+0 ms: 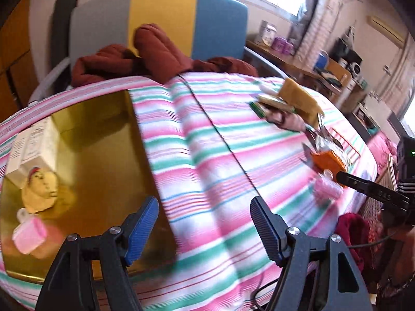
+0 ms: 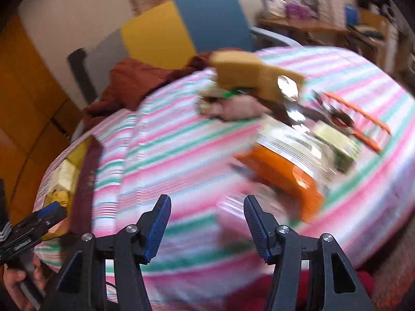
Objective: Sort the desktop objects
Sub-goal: 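Move both tools back from the tray to the remaining items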
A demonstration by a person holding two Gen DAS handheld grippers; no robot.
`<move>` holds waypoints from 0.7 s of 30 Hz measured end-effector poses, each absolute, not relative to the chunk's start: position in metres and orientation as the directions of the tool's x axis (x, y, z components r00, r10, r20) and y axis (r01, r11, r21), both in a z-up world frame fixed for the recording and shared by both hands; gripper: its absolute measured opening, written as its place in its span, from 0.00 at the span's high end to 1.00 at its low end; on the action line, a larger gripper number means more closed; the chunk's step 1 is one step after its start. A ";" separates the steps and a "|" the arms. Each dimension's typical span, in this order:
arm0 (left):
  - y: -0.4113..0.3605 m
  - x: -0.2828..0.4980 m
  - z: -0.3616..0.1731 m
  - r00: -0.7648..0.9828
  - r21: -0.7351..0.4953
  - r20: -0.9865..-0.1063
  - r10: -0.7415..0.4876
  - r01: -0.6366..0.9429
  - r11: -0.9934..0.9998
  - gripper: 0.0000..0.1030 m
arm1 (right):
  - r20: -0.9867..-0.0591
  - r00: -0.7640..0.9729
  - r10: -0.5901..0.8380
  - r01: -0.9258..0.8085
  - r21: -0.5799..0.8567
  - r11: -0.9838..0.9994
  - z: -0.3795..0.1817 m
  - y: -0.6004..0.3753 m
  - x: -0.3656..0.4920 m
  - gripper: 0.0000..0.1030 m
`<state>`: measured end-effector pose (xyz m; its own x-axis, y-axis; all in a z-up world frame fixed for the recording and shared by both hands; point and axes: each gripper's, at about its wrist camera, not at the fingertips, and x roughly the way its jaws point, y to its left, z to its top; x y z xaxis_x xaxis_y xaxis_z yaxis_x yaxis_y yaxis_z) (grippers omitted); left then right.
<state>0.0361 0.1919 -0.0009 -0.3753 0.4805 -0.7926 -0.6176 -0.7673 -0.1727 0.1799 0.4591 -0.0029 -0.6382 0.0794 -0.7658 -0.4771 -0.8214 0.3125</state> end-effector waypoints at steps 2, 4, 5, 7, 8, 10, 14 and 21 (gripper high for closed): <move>0.200 0.040 -0.005 -0.356 -0.175 -0.802 0.480 -0.628 -0.758 0.28 | -0.783 -0.618 0.072 -0.503 0.324 -0.801 -0.016 0.469 0.187 0.42; 0.204 0.043 -0.008 -0.343 -0.179 -0.808 0.479 -0.632 -0.754 0.28 | -0.786 -0.613 0.080 -0.515 0.320 -0.795 -0.024 0.476 0.188 0.42; 0.205 0.045 -0.008 -0.339 -0.181 -0.809 0.481 -0.635 -0.751 0.28 | -0.786 -0.612 0.088 -0.517 0.313 -0.797 -0.026 0.478 0.187 0.42; 0.205 0.047 -0.008 -0.341 -0.175 -0.809 0.479 -0.638 -0.750 0.28 | -0.788 -0.610 0.083 -0.512 0.312 -0.801 -0.028 0.482 0.180 0.45; 0.205 0.048 -0.009 -0.342 -0.172 -0.810 0.477 -0.638 -0.750 0.28 | -0.791 -0.606 0.082 -0.514 0.310 -0.800 -0.030 0.482 0.178 0.46; 0.203 0.049 -0.010 -0.342 -0.178 -0.809 0.478 -0.633 -0.754 0.28 | -0.792 -0.605 0.078 -0.509 0.309 -0.804 -0.031 0.479 0.173 0.46; 0.199 0.044 -0.014 -0.333 -0.203 -0.810 0.482 -0.613 -0.764 0.28 | -0.791 -0.608 0.072 -0.488 0.301 -0.819 -0.031 0.466 0.166 0.46; 0.202 0.044 -0.013 -0.333 -0.200 -0.812 0.480 -0.614 -0.764 0.28 | -0.708 -0.690 -0.153 -0.291 0.464 -0.837 -0.023 0.418 0.140 0.46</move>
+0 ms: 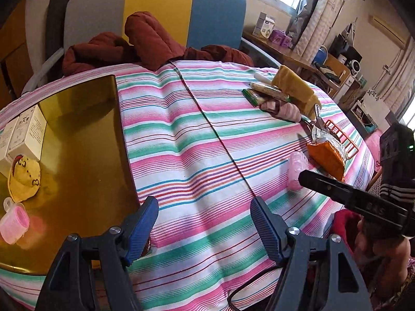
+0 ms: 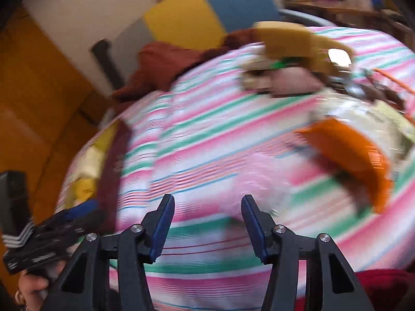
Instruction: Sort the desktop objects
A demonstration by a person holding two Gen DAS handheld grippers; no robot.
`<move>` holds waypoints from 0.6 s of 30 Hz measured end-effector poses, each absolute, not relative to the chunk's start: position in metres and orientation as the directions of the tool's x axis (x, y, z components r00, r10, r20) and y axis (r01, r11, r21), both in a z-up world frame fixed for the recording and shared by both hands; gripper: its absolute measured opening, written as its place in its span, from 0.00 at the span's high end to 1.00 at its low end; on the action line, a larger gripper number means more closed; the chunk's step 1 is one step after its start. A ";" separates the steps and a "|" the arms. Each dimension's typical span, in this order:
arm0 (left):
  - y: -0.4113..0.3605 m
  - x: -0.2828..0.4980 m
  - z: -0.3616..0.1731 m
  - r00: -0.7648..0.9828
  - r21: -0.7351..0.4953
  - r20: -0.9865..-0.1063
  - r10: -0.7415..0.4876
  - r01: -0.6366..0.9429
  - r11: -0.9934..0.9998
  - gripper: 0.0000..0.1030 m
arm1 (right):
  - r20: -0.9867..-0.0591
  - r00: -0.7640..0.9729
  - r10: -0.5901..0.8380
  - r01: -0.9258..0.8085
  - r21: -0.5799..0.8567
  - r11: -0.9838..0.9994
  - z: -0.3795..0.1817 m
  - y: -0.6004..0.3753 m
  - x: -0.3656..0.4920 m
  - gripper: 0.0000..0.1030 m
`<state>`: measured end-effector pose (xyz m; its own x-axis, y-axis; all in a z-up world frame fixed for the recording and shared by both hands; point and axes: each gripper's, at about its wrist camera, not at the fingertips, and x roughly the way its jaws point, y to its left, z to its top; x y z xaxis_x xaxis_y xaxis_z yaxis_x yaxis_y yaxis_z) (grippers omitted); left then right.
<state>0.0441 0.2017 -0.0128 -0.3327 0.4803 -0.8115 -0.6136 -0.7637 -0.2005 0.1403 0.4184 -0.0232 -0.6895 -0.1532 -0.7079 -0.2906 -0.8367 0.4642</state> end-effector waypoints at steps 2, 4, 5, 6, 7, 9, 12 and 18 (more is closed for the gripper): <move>0.204 0.045 -0.011 -0.330 -0.203 -0.808 0.488 -0.622 -0.757 0.28 | -0.685 -0.712 -0.153 -0.264 0.463 -0.846 -0.016 0.411 0.141 0.46; 0.211 0.045 -0.009 -0.325 -0.203 -0.807 0.494 -0.632 -0.748 0.27 | -0.678 -0.729 -0.091 -0.278 0.415 -0.866 -0.006 0.413 0.148 0.46; 0.216 0.046 -0.009 -0.320 -0.201 -0.806 0.498 -0.642 -0.739 0.27 | -0.679 -0.733 -0.046 -0.299 0.382 -0.874 -0.002 0.416 0.153 0.46; 0.222 0.046 -0.008 -0.314 -0.203 -0.804 0.505 -0.654 -0.729 0.27 | -0.679 -0.734 -0.005 -0.321 0.352 -0.879 0.001 0.421 0.159 0.46; 0.227 0.046 -0.008 -0.308 -0.205 -0.801 0.513 -0.664 -0.719 0.26 | -0.681 -0.731 0.048 -0.353 0.317 -0.880 0.005 0.427 0.167 0.46; 0.242 0.044 -0.009 -0.282 -0.214 -0.806 0.521 -0.682 -0.700 0.26 | -0.685 -0.720 0.112 -0.405 0.284 -0.869 0.008 0.442 0.178 0.46; 0.268 0.045 -0.010 -0.237 -0.239 -0.805 0.544 -0.710 -0.662 0.25 | -0.696 -0.695 0.180 -0.486 0.270 -0.831 0.010 0.467 0.196 0.46; 0.332 0.062 -0.015 -0.155 -0.215 -0.813 0.561 -0.816 -0.537 0.24 | -0.734 -0.622 0.273 -0.583 0.202 -0.787 0.006 0.487 0.207 0.31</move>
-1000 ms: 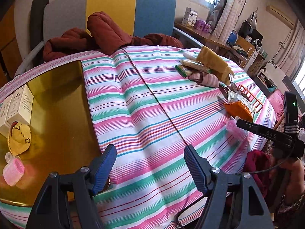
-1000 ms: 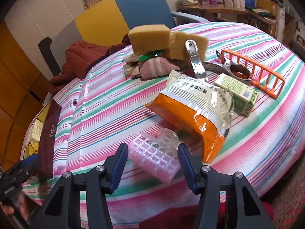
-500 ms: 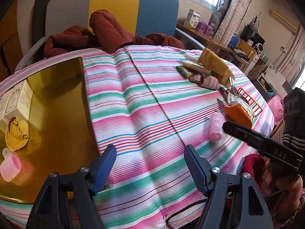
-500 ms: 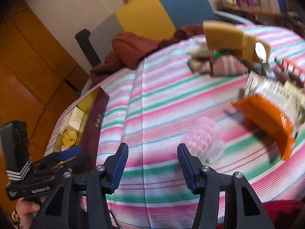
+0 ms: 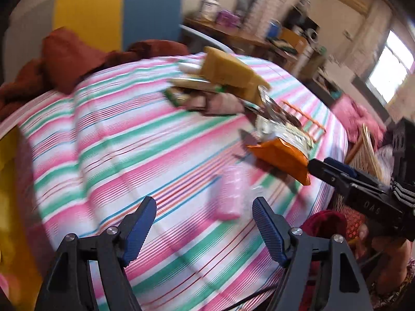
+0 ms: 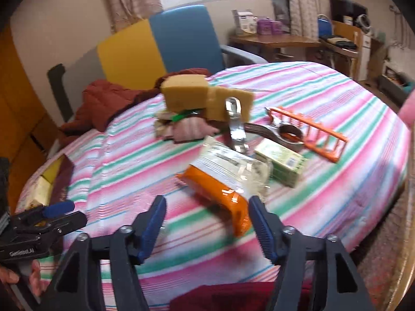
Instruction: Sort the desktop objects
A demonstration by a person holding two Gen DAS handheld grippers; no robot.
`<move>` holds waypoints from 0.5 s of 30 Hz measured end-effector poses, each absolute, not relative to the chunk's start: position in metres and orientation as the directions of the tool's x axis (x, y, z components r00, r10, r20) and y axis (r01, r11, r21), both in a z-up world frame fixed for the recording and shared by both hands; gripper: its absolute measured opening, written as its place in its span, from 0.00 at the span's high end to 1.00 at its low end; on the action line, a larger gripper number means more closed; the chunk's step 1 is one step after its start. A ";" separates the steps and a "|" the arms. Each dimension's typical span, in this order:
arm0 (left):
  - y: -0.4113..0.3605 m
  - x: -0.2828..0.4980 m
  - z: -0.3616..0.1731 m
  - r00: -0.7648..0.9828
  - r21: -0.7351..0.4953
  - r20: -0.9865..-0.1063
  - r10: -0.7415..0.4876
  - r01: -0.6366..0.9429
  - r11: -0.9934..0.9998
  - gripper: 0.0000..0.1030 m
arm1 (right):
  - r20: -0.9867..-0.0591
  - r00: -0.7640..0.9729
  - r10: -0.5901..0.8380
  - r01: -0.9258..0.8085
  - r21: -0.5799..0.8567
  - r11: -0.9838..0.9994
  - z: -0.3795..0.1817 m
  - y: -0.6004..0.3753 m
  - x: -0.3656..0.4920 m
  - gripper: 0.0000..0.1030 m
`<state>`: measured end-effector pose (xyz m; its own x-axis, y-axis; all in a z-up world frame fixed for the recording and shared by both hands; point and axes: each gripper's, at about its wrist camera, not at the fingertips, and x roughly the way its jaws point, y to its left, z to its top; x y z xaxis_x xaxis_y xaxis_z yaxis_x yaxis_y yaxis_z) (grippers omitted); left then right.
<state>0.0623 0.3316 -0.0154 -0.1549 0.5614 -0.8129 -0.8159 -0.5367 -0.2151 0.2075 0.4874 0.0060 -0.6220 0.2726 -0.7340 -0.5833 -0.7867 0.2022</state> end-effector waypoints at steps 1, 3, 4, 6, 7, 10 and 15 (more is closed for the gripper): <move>0.341 0.066 -0.018 -0.151 -0.199 -0.814 0.561 -0.835 -0.513 0.24 | -0.740 -0.609 0.285 -0.594 0.187 -0.782 0.004 0.488 0.207 0.29; 0.357 0.072 -0.024 -0.160 -0.150 -0.825 0.543 -0.863 -0.483 0.24 | -0.745 -0.598 0.295 -0.602 0.176 -0.779 0.002 0.492 0.209 0.29; 0.364 0.074 -0.028 -0.153 -0.137 -0.834 0.531 -0.873 -0.468 0.24 | -0.750 -0.589 0.301 -0.611 0.169 -0.774 0.000 0.494 0.209 0.29; 0.372 0.077 -0.034 -0.141 -0.132 -0.841 0.522 -0.883 -0.450 0.24 | -0.761 -0.568 0.314 -0.625 0.150 -0.766 -0.002 0.498 0.211 0.29; 0.377 0.078 -0.037 -0.128 -0.138 -0.842 0.524 -0.889 -0.437 0.24 | -0.763 -0.561 0.321 -0.631 0.144 -0.762 -0.003 0.500 0.212 0.29; 0.386 0.079 -0.046 -0.138 -0.108 -0.855 0.500 -0.895 -0.432 0.24 | -0.762 -0.563 0.321 -0.633 0.148 -0.760 -0.004 0.504 0.213 0.24; 0.379 0.066 -0.052 -0.129 -0.157 -0.840 0.527 -0.872 -0.464 0.49 | -0.754 -0.567 0.331 -0.628 0.135 -0.767 -0.003 0.506 0.208 0.24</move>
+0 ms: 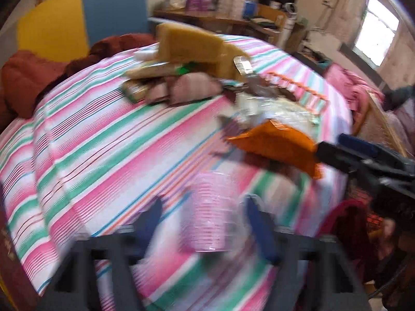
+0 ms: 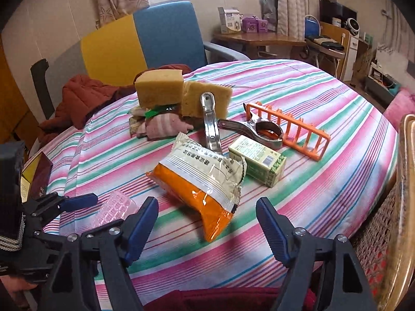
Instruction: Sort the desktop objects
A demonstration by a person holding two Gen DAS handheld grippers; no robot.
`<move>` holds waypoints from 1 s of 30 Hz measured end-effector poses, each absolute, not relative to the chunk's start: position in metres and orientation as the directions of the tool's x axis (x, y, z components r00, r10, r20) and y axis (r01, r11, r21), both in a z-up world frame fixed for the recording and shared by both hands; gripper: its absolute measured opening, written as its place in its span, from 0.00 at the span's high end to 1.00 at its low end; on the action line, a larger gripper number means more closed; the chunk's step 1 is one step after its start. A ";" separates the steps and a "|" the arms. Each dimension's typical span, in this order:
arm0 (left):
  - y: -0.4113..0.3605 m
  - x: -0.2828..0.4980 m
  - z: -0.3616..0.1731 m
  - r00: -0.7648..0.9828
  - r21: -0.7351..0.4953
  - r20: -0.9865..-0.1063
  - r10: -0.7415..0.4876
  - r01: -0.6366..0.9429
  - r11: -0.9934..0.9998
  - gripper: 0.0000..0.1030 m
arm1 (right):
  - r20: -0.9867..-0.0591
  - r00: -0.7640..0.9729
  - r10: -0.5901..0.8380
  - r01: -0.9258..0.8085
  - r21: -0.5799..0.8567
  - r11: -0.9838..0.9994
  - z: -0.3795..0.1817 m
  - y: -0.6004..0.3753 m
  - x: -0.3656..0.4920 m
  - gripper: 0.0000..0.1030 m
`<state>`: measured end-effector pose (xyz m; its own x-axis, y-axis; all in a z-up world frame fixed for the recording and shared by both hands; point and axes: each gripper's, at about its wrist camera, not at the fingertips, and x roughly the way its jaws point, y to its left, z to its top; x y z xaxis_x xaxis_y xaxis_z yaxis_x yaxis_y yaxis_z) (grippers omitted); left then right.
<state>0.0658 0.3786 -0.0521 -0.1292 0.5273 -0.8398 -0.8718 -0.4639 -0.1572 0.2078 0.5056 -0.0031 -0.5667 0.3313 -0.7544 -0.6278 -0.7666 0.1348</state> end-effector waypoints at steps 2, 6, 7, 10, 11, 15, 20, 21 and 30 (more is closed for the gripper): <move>0.369 0.058 -0.054 -0.092 -0.219 -0.833 0.546 -0.851 -0.477 0.49 | -0.748 -0.578 0.327 -0.614 0.135 -0.777 -0.002 0.507 0.204 0.24; 0.344 0.050 -0.056 -0.105 -0.248 -0.818 0.566 -0.823 -0.511 0.50 | -0.736 -0.586 0.339 -0.586 0.096 -0.805 0.000 0.507 0.192 0.24; 0.338 0.048 -0.056 -0.104 -0.260 -0.812 0.574 -0.816 -0.516 0.50 | -0.734 -0.588 0.339 -0.577 0.087 -0.812 0.001 0.507 0.188 0.24; 0.320 0.042 -0.061 -0.089 -0.320 -0.794 0.601 -0.780 -0.538 0.49 | -0.740 -0.581 0.339 -0.553 0.054 -0.831 0.001 0.511 0.174 0.24; 0.317 0.041 -0.062 -0.084 -0.337 -0.790 0.607 -0.768 -0.544 0.48 | -0.747 -0.571 0.340 -0.548 0.039 -0.836 -0.001 0.512 0.169 0.24; 0.309 0.043 -0.063 -0.090 -0.352 -0.779 0.620 -0.756 -0.552 0.47 | -0.779 -0.539 0.321 -0.532 0.019 -0.847 -0.011 0.517 0.151 0.18; 0.304 0.048 -0.063 -0.110 -0.330 -0.781 0.615 -0.763 -0.555 0.43 | -0.818 -0.509 0.267 -0.488 0.019 -0.873 -0.020 0.504 0.147 0.28; 0.303 0.049 -0.062 -0.111 -0.327 -0.783 0.612 -0.764 -0.556 0.43 | -0.828 -0.508 0.239 -0.474 0.037 -0.880 -0.021 0.498 0.148 0.29; 0.314 0.072 -0.047 -0.175 -0.171 -0.810 0.560 -0.843 -0.510 0.38 | -0.779 -0.551 0.300 -0.401 -0.068 -0.914 -0.001 0.473 0.148 0.17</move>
